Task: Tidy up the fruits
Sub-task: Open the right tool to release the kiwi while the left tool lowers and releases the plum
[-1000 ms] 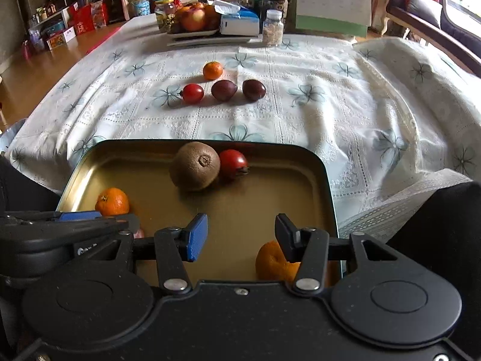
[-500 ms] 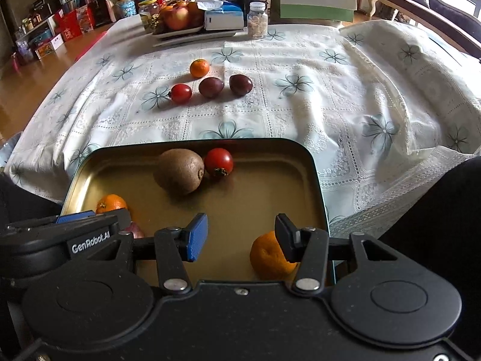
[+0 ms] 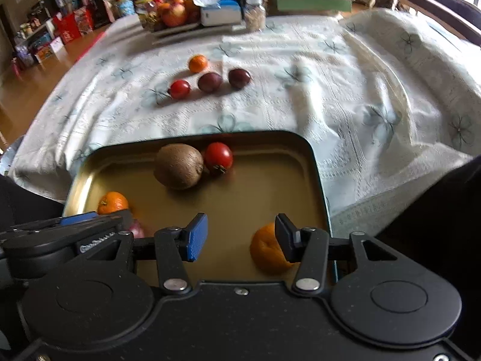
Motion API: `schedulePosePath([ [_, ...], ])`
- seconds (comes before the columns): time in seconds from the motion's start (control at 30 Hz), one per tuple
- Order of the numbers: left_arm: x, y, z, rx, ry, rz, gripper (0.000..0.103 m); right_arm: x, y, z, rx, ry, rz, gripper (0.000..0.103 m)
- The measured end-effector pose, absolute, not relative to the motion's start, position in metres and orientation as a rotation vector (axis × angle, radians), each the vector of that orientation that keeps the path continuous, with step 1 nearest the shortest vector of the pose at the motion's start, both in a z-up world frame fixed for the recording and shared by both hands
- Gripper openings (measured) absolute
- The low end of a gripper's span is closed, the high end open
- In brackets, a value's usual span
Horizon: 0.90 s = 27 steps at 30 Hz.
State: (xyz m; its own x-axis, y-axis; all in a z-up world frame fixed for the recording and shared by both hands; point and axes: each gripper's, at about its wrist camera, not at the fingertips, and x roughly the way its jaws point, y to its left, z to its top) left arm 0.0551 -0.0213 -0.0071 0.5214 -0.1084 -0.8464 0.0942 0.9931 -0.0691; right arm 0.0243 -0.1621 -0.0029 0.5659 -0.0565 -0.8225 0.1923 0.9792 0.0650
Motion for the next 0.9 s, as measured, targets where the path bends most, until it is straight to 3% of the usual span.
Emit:
schedulePosePath([
  [0.9,0.042,-0.008,-0.004,-0.053,0.967,-0.132,0.037,0.028,-0.16,-0.006,0.16,0.965,-0.141,0.056],
])
